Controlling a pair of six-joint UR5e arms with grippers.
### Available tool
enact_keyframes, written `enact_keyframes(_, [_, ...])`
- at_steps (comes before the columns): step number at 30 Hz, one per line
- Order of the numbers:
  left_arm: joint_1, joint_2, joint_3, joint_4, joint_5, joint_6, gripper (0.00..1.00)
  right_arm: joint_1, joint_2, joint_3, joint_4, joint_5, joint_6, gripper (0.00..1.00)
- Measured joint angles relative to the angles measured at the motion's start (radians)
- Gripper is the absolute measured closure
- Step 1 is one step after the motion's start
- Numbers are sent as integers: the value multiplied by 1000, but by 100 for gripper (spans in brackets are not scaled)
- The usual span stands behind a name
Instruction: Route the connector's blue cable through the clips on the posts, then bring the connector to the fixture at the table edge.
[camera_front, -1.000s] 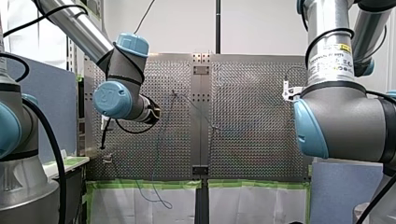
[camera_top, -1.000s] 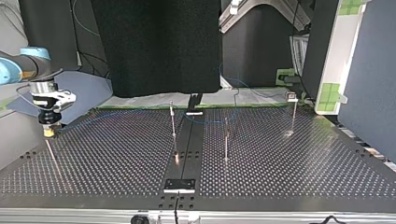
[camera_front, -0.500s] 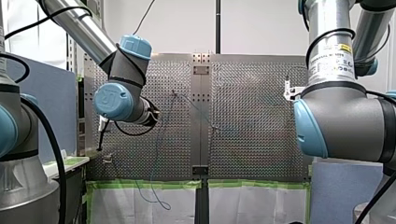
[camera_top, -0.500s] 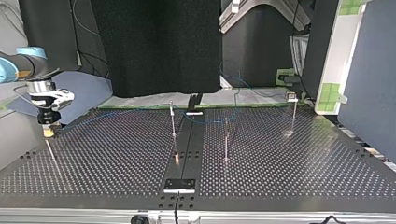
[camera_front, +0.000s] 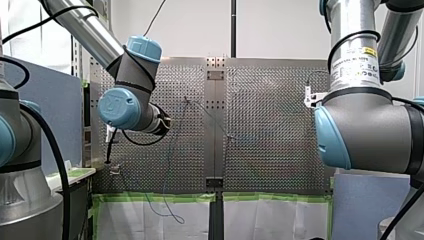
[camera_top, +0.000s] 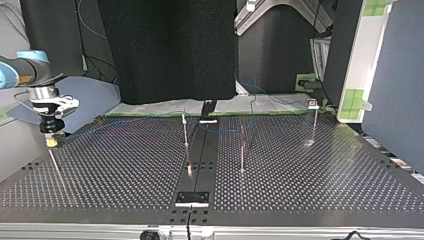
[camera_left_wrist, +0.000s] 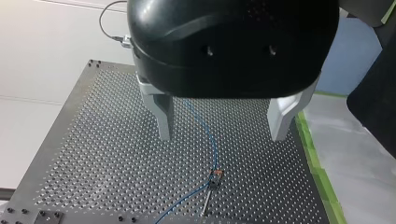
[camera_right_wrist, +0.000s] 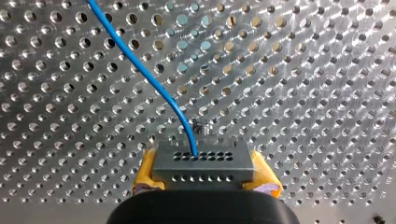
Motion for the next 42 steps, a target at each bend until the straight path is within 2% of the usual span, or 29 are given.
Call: enact_keyframes(42, [-21,0,0,-8,-13,-21,0,0,18,-11,-5,-4,-9,89])
